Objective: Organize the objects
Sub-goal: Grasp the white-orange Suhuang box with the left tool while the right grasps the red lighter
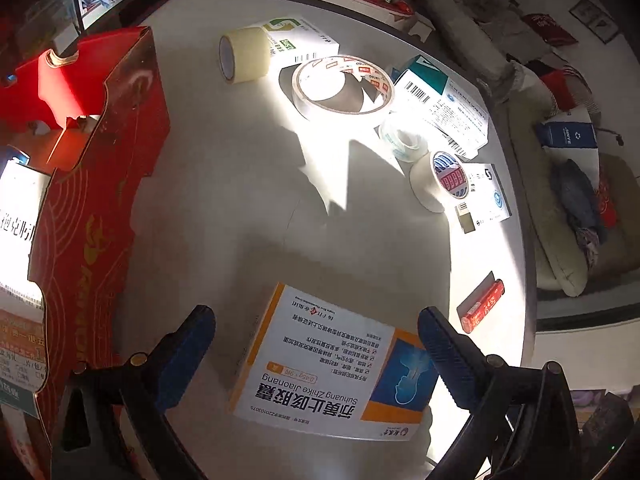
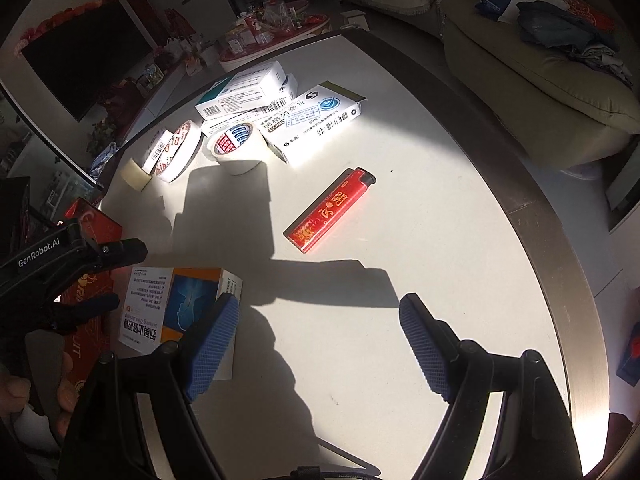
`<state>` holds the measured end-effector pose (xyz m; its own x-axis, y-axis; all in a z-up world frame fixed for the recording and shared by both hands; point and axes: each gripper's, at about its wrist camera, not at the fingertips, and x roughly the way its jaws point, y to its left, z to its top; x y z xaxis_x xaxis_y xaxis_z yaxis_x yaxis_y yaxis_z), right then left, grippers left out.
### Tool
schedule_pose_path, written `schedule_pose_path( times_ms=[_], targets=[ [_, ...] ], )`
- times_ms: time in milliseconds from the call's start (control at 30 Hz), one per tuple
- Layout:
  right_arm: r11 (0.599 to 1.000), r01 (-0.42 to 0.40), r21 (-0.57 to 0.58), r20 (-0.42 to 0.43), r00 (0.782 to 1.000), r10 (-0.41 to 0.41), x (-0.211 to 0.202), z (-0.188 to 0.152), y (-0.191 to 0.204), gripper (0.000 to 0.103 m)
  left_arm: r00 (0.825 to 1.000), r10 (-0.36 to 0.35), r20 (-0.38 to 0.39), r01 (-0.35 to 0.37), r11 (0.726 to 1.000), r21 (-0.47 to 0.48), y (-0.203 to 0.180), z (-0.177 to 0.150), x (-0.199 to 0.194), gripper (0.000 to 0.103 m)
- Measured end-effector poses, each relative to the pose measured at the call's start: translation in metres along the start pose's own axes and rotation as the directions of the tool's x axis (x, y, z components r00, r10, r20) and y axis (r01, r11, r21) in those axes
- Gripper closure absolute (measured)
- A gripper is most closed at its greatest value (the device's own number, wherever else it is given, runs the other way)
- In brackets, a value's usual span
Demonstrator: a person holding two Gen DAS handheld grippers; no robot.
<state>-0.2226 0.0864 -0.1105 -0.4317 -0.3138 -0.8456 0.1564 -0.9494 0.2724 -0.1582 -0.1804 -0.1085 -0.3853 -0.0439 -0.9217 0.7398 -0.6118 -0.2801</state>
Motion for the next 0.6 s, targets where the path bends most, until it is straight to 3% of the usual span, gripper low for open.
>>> schedule_pose_path(
  times_ms=[133,300,500,567,600],
  targets=[
    [0.997,0.019,-0.074,-0.032,0.999,-0.022,-0.004,-0.024,0.013,0.021,0.999,0.039,0.014,-0.041,0.986,0.159,-0.020,0.021,0.008,0.000],
    [0.965,0.051,-0.258,-0.045,0.997,-0.065,0.002,-0.053,0.050,0.021,0.998,0.012,-0.057,0.002,0.971,0.241,-0.030,0.009,0.019,0.000],
    [0.936,0.107,-0.334,0.026,0.994,-0.105,0.014,-0.044,0.068,0.021,0.990,0.020,-0.140,0.017,0.965,0.260,-0.009,-0.035,0.017,0.000],
    [0.940,0.105,-0.326,0.025,0.994,-0.102,0.020,-0.035,0.066,0.021,0.989,-0.043,-0.141,0.074,0.972,0.225,0.005,-0.050,0.008,0.000],
    [0.936,0.105,-0.335,0.014,0.994,-0.106,0.026,-0.032,0.065,0.021,0.989,-0.027,-0.147,0.059,0.975,0.213,0.011,-0.057,0.002,0.000]
  ],
)
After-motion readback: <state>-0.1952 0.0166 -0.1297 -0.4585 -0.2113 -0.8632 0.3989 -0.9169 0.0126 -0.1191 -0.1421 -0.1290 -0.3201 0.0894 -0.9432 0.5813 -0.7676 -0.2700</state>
